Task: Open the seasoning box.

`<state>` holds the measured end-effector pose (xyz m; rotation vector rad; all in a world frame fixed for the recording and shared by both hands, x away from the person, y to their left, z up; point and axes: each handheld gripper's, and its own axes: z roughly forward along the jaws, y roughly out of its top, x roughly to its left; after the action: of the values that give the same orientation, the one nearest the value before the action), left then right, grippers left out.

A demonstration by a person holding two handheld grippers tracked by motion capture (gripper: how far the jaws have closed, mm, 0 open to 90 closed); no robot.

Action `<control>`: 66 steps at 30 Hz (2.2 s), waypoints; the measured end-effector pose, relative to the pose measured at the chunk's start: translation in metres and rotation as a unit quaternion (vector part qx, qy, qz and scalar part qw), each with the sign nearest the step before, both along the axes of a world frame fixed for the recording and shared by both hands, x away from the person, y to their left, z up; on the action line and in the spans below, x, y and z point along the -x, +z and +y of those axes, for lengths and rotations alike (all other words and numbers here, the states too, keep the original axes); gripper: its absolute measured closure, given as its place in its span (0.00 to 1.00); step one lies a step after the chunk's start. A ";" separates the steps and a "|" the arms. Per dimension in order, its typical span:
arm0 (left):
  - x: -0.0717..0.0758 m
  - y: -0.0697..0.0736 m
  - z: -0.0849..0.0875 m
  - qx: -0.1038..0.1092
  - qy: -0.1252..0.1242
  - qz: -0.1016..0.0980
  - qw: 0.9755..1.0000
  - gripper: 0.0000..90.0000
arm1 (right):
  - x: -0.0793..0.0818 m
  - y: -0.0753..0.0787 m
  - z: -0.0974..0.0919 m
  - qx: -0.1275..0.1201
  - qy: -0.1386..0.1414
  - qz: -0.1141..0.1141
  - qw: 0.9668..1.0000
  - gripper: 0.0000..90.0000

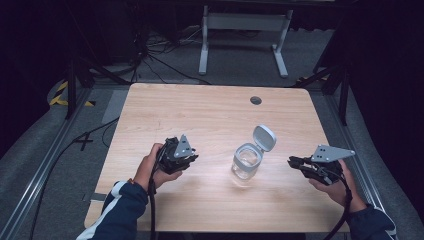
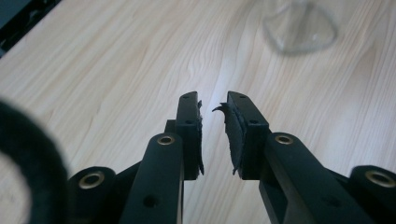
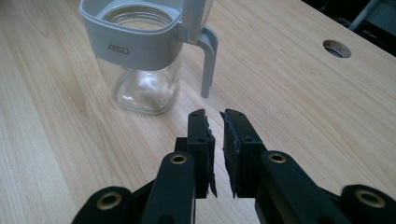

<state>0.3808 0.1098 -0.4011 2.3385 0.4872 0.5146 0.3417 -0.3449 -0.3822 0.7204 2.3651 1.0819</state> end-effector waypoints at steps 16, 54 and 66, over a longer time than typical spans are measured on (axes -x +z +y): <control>0.021 -0.032 0.044 -0.038 0.043 0.023 0.998 0.74 | 0.019 -0.015 -0.024 0.024 -0.025 -0.003 0.999 0.70; 0.036 -0.080 0.103 0.075 0.097 0.094 0.988 0.19 | 0.040 -0.084 -0.090 -0.029 -0.140 0.075 0.987 0.30; 0.037 -0.080 0.102 0.076 0.109 0.097 0.986 0.16 | 0.039 -0.084 -0.089 -0.029 -0.140 0.076 0.987 0.28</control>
<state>0.3441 0.2114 -0.4815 2.2102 0.8507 0.3372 0.3024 -0.4343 -0.4667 1.1550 2.2726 1.0059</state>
